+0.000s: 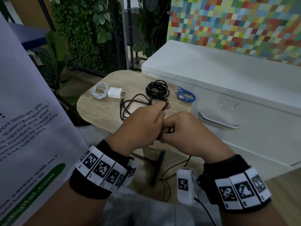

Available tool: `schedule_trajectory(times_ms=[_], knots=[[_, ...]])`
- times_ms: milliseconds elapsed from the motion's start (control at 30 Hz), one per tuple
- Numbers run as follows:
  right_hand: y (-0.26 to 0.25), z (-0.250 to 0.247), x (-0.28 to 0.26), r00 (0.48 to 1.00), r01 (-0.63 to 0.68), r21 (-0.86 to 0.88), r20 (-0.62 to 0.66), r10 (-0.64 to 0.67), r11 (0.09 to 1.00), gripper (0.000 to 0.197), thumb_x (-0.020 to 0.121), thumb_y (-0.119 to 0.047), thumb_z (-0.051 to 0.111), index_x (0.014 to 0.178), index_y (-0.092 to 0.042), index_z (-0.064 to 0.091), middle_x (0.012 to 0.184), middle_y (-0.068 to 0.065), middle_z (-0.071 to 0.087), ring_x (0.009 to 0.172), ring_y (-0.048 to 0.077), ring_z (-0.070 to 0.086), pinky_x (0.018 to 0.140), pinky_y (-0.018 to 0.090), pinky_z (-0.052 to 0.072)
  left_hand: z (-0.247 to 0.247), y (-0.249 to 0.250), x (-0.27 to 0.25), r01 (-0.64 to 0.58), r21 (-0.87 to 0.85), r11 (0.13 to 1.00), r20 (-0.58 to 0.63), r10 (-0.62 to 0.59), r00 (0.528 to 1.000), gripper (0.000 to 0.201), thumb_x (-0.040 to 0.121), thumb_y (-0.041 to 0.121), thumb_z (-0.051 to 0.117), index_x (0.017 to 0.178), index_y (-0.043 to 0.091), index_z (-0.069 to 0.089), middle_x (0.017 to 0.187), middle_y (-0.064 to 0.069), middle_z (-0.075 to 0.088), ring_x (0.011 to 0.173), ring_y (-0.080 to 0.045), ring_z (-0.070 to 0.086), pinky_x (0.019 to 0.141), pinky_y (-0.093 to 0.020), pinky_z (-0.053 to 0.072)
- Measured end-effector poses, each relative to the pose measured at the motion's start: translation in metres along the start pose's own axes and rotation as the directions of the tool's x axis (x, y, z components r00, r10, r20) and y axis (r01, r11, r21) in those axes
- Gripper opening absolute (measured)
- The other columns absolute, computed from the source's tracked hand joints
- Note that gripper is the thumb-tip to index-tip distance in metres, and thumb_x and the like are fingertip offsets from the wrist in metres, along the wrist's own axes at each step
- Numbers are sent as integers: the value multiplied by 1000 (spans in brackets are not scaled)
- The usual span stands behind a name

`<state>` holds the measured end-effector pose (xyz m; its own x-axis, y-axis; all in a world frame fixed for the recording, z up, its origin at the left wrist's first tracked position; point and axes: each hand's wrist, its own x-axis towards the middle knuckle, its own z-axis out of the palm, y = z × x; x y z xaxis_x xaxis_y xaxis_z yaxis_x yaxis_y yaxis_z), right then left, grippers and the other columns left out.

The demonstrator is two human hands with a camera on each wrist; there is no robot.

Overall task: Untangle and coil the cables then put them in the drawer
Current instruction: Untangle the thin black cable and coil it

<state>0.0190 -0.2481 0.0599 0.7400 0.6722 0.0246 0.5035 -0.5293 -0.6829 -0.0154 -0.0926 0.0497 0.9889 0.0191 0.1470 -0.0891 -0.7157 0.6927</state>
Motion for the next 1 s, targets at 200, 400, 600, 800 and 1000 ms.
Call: schedule_trajectory(times_ms=[200,400,600,800,1000], knots=[[4,-8,-1,995,12,53,-95,-7,999,14,79,-16,84,74,-30,83,64,-14,70,55,-1,56,54,11,37,-5,-5,3,-15,-16,1000,83,16,996,26,104,20,46,95,23,70,74,15,67,67,-4,59,67,-30,43],[22,-30,-1,969,-57,87,-233,76,995,7,79,-24,88,77,-28,82,71,-19,73,64,-6,62,61,8,41,-5,-13,-2,133,-141,981,198,-103,975,56,107,41,44,61,15,64,50,12,48,51,-10,43,62,-33,35],[41,-33,1,902,-115,115,-403,152,987,9,89,-30,78,81,-33,82,69,-19,73,61,-7,61,56,6,39,-5,-9,-2,220,-682,697,159,-152,975,31,111,17,36,84,10,49,60,2,34,51,-11,30,54,-24,35],[37,-5,11,940,-171,-105,-315,130,980,29,98,-39,64,82,-22,80,70,-3,72,71,13,65,70,37,53,0,1,5,122,-901,416,-7,-295,956,23,112,17,34,93,11,47,65,-7,63,45,-19,52,53,-29,49],[24,22,14,992,-100,-295,-108,71,950,27,101,-31,52,81,-23,68,69,-3,52,68,22,50,59,35,31,8,2,4,36,-899,437,-118,-321,940,21,115,23,32,102,11,45,112,-8,79,86,-29,78,78,-39,61]])
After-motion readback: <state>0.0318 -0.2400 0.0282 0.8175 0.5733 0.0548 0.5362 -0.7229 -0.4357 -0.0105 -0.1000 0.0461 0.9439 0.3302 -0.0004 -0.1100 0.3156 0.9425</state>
